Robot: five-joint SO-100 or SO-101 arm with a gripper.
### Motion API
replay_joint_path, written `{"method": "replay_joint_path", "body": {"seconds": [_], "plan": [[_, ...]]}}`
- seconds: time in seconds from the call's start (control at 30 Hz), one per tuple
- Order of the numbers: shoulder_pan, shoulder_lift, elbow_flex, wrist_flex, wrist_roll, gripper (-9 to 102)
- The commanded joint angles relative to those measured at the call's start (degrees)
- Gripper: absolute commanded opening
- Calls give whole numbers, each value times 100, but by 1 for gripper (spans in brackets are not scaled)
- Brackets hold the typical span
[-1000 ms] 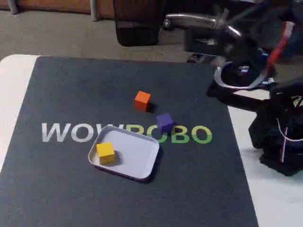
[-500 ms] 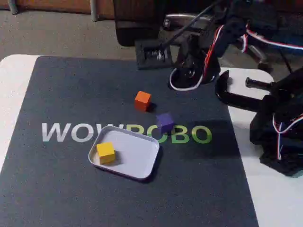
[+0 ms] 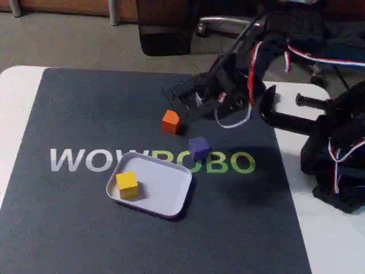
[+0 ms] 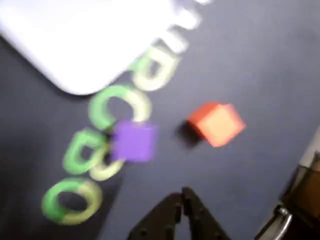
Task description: Move blocks one by one until all three blocks are in the tray.
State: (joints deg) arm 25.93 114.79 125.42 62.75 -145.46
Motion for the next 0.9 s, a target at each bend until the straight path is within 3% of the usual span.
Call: {"method": "replay_joint_path", "body": {"seconds": [0.0,0.3,0.47,0.7,0.87], "plan": [[-141,677,378,62,-18,-3],[-229,1573,1503,-79,167,2],[-624,1371,1547,-378,1072,5],[-1081,343,1389,-1521,3067,5],[-932,-659,853,-1890,3604,5]]}}
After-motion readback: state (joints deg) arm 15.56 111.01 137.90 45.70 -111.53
